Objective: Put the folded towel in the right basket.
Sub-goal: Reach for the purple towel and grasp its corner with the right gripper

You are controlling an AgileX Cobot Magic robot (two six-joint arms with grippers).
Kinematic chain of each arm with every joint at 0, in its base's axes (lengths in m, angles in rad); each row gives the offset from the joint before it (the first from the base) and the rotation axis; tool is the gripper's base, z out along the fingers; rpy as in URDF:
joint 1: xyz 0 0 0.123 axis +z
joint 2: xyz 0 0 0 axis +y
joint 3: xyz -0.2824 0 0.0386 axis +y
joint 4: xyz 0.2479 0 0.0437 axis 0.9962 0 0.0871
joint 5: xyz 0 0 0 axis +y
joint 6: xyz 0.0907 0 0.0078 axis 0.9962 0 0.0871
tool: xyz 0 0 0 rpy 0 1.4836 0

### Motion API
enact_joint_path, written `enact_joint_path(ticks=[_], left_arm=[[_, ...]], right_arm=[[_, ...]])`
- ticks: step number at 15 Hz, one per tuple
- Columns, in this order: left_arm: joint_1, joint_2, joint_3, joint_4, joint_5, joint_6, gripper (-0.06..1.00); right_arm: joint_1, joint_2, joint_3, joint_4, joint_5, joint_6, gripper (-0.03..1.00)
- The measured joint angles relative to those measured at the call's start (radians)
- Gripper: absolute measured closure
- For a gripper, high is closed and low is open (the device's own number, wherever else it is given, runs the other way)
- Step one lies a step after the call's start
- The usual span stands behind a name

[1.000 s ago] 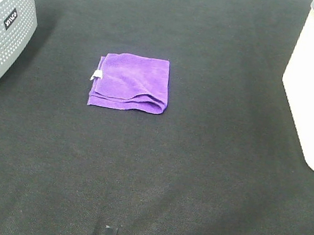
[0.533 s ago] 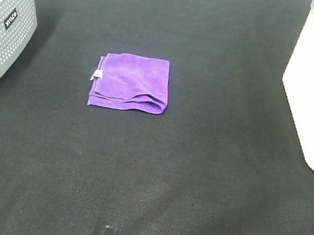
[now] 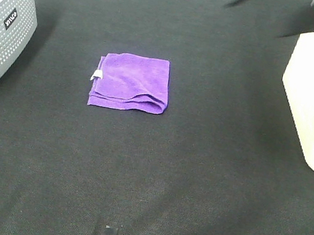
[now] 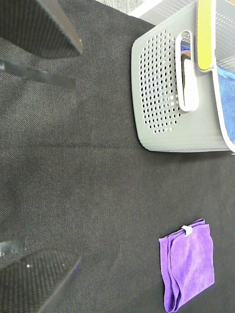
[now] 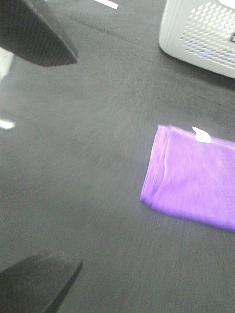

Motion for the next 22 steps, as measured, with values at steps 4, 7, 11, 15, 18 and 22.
enact_joint_path(ticks=[4, 7, 11, 15, 18, 22], left_arm=[[0.0, 0.0, 0.0, 0.0, 0.0, 0.0, -0.05], [0.0, 0.0, 0.0, 0.0, 0.0, 0.0, -0.05], [0.0, 0.0, 0.0, 0.0, 0.0, 0.0, -0.05], [0.0, 0.0, 0.0, 0.0, 0.0, 0.0, -0.05], [0.0, 0.0, 0.0, 0.0, 0.0, 0.0, -0.05], [0.0, 0.0, 0.0, 0.0, 0.0, 0.0, -0.05]], right_arm=[[0.019, 0.456, -0.332, 0.048, 0.032, -0.036, 0.04], [0.019, 0.706, -0.58, 0.05, 0.081, -0.041, 0.05], [0.017, 0.937, -0.818, 0.057, 0.134, 0.009, 0.05], [-0.035, 1.028, -0.876, 0.111, 0.144, 0.038, 0.08], [-0.048, 1.034, -0.878, 0.135, 0.147, 0.035, 0.08], [-0.002, 1.058, -0.89, 0.135, 0.097, 0.025, 0.1]])
